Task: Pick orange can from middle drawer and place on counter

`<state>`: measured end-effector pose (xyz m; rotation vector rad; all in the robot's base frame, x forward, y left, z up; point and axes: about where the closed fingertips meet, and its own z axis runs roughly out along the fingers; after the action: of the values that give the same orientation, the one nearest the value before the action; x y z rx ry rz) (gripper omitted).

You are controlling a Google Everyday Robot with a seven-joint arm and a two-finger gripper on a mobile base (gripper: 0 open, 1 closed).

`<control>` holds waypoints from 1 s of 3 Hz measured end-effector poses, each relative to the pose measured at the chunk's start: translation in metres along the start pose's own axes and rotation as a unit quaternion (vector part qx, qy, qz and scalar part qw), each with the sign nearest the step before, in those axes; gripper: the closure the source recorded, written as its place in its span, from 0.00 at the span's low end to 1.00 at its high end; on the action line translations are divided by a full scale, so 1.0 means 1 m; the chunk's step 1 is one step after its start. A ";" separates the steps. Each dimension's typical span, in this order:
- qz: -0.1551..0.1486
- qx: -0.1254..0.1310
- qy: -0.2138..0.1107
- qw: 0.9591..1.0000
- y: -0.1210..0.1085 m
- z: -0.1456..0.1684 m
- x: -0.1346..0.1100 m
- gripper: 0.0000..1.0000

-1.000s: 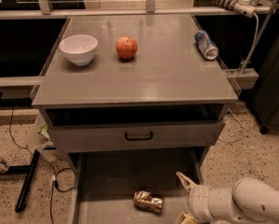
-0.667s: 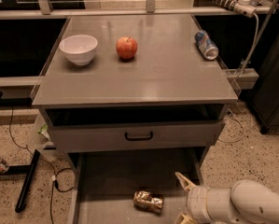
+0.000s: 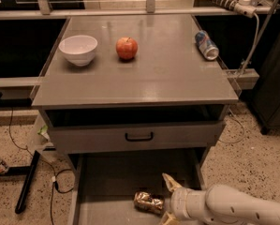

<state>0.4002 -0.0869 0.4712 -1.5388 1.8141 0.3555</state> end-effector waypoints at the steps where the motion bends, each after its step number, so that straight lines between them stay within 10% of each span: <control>1: -0.007 0.007 -0.003 1.000 -0.010 0.031 0.013 0.00; 3: 0.006 -0.009 -0.011 1.000 -0.018 0.066 0.035 0.00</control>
Offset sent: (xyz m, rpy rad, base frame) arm 0.0574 0.0065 -0.0684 0.0251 -0.0131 -0.0055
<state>0.4387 -0.0760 0.4053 -1.5311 1.8088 0.3949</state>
